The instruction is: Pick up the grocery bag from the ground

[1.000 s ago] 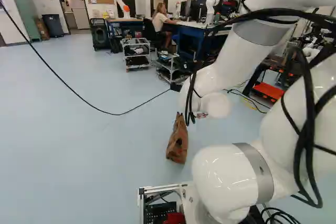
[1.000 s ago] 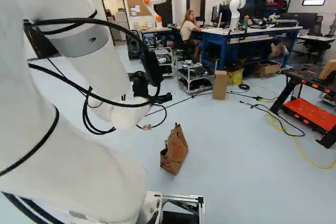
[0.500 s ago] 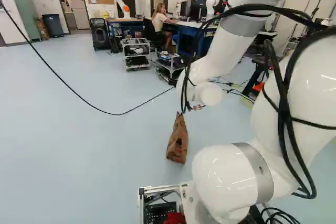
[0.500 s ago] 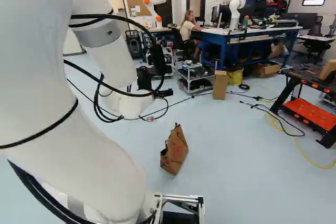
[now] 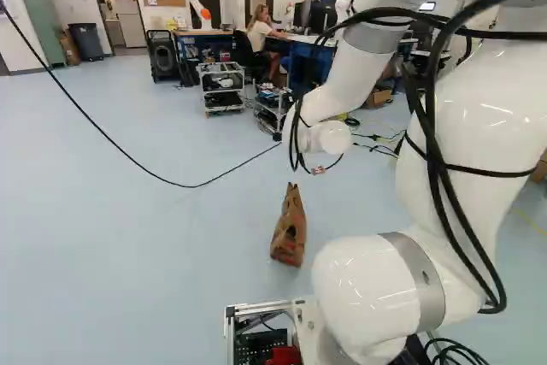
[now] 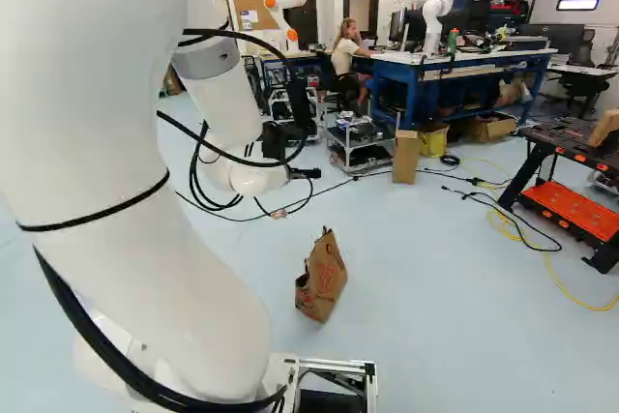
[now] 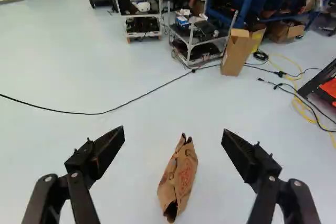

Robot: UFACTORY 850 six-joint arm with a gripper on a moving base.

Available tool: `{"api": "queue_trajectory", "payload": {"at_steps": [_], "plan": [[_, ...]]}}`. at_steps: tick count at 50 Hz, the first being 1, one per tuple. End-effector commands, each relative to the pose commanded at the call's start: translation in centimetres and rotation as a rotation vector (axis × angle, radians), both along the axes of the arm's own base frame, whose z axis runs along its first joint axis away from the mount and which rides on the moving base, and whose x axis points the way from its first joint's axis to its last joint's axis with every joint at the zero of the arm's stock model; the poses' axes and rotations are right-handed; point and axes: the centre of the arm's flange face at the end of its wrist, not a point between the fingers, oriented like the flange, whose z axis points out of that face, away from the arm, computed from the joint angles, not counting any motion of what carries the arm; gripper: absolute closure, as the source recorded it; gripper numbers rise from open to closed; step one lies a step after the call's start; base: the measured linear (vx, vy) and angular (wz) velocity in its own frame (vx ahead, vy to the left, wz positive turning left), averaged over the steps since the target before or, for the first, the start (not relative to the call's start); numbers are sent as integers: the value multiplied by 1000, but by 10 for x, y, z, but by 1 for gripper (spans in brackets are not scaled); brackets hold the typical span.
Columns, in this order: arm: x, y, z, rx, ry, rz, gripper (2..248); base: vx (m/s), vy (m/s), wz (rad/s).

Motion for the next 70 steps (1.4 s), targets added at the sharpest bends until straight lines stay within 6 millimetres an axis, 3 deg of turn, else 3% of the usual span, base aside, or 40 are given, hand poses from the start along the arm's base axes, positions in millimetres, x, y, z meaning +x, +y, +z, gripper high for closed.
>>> {"api": "queue_trajectory", "payload": {"at_steps": [31, 53, 70], "plan": [[44, 0, -24, 2, 288, 1, 3, 0, 0, 0], [78, 0, -61, 3, 522, 1, 3, 0, 0, 0], [114, 0, -86, 3, 558, 1, 3, 0, 0, 0]]}}
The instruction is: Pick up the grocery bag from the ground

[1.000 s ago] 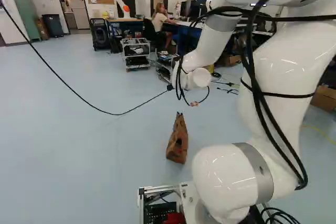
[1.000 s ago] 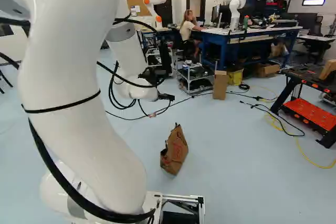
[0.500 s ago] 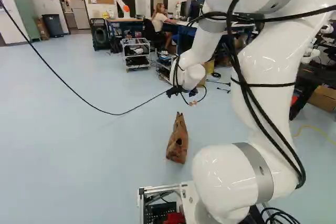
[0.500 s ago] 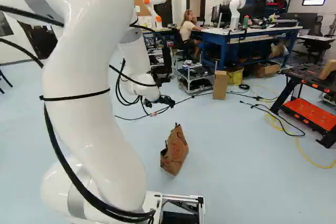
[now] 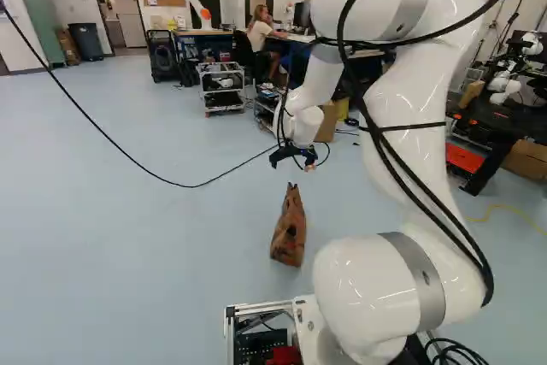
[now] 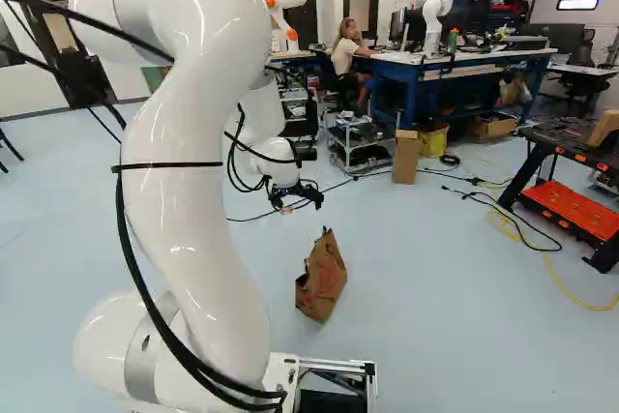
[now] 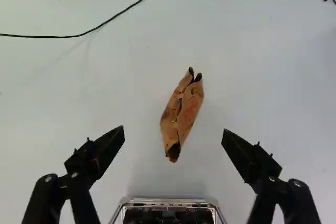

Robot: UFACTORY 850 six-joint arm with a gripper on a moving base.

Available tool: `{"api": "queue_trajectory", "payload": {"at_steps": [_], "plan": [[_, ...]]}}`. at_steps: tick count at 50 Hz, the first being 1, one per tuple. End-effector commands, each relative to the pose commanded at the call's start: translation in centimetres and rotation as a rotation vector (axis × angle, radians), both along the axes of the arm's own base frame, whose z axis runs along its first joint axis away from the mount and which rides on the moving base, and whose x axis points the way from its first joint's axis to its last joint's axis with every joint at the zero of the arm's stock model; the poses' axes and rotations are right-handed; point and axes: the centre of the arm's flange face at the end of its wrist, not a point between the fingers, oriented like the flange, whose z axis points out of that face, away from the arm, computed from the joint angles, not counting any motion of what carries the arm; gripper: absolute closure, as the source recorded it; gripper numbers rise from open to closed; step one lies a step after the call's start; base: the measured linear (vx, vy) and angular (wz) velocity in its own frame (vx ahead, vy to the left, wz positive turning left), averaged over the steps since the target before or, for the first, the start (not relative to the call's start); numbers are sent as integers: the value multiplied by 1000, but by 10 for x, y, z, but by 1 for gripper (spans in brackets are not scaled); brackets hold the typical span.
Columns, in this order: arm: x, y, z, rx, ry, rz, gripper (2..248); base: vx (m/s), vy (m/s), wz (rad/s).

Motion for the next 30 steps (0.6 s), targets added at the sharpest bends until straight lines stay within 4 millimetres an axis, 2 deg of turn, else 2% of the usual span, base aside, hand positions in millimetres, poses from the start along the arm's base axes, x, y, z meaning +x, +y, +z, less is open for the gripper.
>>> {"api": "queue_trajectory", "payload": {"at_steps": [9, 30], "plan": [[15, 0, -13, 0, 6, 0, 3, 0, 0, 0], [25, 0, -42, 0, 42, 0, 3, 0, 0, 0]]}}
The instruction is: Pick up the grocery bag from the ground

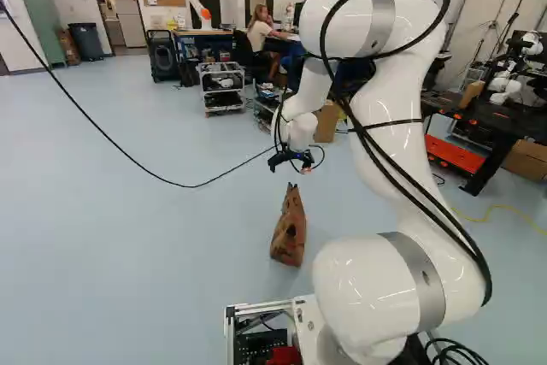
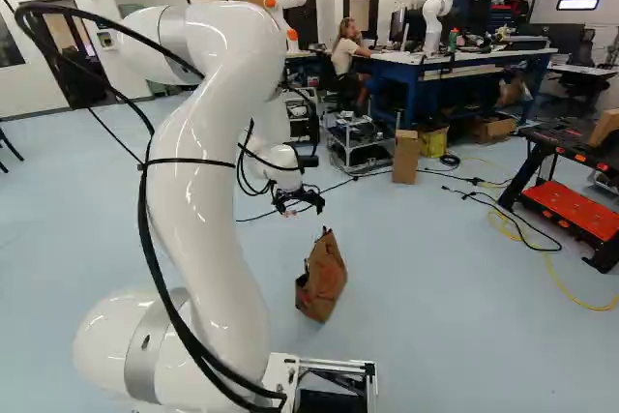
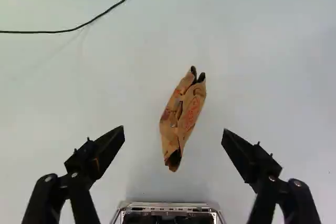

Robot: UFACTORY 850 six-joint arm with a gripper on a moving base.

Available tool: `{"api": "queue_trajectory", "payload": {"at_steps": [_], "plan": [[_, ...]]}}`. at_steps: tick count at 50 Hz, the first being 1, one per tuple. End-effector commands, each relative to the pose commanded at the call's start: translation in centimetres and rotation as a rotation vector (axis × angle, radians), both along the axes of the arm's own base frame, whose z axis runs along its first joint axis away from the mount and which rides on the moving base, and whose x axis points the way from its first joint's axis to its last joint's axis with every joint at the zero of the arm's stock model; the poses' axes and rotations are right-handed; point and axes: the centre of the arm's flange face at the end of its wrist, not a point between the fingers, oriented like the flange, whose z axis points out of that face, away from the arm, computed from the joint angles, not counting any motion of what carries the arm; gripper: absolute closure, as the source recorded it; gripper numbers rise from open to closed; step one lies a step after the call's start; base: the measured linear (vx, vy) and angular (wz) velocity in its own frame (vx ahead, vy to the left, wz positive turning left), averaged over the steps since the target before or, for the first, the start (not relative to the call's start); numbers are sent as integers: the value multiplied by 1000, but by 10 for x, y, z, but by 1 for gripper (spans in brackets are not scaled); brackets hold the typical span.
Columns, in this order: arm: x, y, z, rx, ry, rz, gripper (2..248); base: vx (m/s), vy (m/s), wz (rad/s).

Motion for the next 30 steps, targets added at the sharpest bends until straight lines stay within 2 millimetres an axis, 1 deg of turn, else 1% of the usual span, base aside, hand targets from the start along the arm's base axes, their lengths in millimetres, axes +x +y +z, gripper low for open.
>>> {"api": "queue_trajectory", "payload": {"at_steps": [30], "plan": [[10, 0, -42, 0, 49, 0, 3, 0, 0, 0]]}}
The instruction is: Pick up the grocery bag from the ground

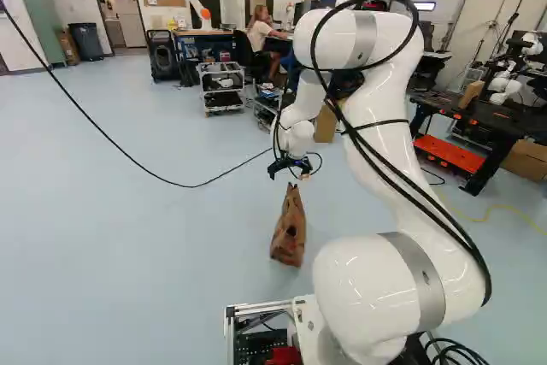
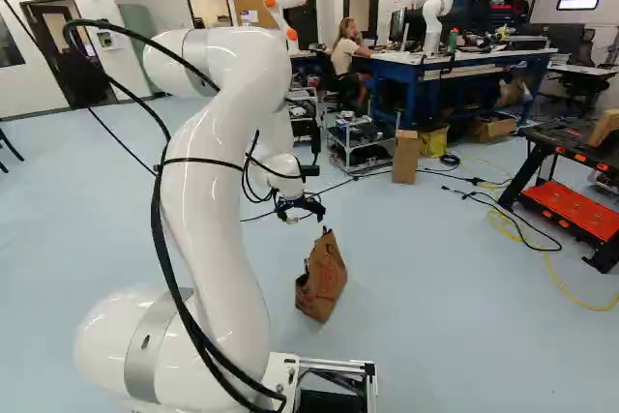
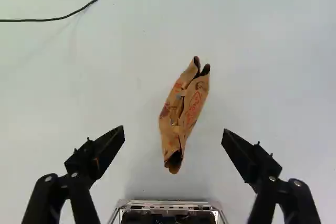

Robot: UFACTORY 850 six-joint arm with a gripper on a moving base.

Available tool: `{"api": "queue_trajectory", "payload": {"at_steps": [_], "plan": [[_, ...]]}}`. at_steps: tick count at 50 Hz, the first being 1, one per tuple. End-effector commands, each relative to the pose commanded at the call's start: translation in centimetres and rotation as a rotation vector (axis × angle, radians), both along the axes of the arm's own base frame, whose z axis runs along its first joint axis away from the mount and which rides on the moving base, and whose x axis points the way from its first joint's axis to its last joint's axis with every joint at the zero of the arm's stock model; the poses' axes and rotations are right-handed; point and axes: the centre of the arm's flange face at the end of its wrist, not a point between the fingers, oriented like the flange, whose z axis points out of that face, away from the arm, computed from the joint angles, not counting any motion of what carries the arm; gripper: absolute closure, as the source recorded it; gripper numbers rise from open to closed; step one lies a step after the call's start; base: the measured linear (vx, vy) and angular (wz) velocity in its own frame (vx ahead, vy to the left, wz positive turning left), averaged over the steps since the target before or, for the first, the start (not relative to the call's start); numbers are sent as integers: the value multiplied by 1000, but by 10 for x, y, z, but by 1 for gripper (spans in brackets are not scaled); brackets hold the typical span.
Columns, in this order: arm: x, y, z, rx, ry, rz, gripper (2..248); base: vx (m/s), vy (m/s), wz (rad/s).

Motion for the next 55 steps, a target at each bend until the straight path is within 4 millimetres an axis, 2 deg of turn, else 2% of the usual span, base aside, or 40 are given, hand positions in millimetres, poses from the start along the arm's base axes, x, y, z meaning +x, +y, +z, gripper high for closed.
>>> {"api": "queue_trajectory", "payload": {"at_steps": [55], "plan": [[15, 0, -80, 0, 76, 0, 3, 0, 0, 0]]}}
